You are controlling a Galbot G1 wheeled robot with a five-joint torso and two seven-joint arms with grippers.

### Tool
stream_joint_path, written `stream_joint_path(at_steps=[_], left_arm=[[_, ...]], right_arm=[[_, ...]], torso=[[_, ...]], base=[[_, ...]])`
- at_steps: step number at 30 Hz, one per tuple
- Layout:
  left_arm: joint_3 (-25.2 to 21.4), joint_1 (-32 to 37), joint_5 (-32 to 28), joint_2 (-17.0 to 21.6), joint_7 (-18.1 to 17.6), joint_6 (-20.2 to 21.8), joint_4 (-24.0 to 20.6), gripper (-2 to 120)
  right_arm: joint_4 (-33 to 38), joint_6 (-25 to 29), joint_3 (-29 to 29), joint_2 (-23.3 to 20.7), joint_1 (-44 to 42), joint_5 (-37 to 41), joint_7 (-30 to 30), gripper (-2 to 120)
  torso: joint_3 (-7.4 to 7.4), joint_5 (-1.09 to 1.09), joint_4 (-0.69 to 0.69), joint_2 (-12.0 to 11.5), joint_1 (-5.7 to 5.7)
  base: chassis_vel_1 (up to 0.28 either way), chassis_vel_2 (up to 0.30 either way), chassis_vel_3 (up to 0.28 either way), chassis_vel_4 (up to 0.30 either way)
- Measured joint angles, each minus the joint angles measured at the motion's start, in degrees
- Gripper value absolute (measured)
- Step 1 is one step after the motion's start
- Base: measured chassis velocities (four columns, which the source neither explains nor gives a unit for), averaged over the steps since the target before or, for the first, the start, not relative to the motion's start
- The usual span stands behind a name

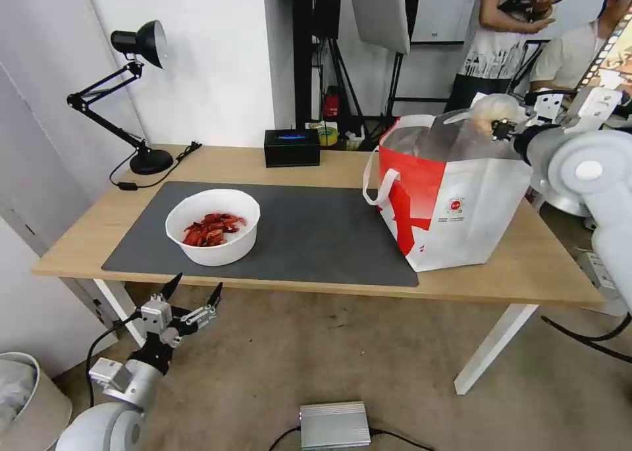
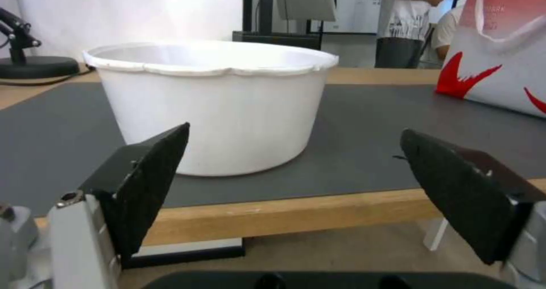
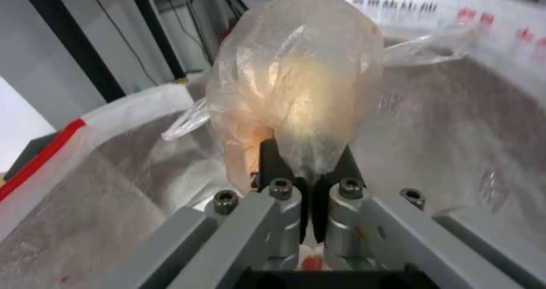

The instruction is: Pick up the trash from the table and place it into the takeout bag.

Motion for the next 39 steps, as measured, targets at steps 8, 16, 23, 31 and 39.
stream_joint_path(at_steps=[8,16,23,31,39], left_arm=[[-0.08,0.13,-0.52,0.04,0.02,0.47,-0.56,100],[0.13,-0.11,-0.5,0.04,0.03,0.71,-0.61,100],[0.23,-0.21,-0.44,0.09,0.04,0.77,-0.68,100],[0.25,-0.3,-0.44,0.09,0.04,0.78,-0.67,100],[0.31,-0.52,-0.47,-0.25,0.04,0.79,-0.6,100]], right_arm=[[0.01,-0.15,-0.13,0.75,-0.69,0.38,1.13,25],[0.83,0.72,0.38,0.79,-2.0,-0.55,0.05,55],[1.5,2.33,0.54,0.85,-2.9,-2.41,-1.68,79],[3.71,10.56,1.55,0.98,-6.39,-11.93,-11.93,99],[10.05,27.85,4.51,0.41,-18.62,-30.59,-28.99,100]], torso=[[0.0,0.02,0.0,0.0,0.0],[0.0,0.0,0.0,0.0,0.0],[-0.01,0.0,0.0,0.0,0.0],[-0.01,0.0,0.0,0.0,0.0],[-0.01,0.0,0.0,0.0,-0.01]], base=[[0.0,0.0,0.0,0.0],[0.0,0.0,0.0,0.0],[0.0,0.0,0.0,0.0],[0.0,0.0,0.0,0.0],[0.0,0.0,0.0,0.0]])
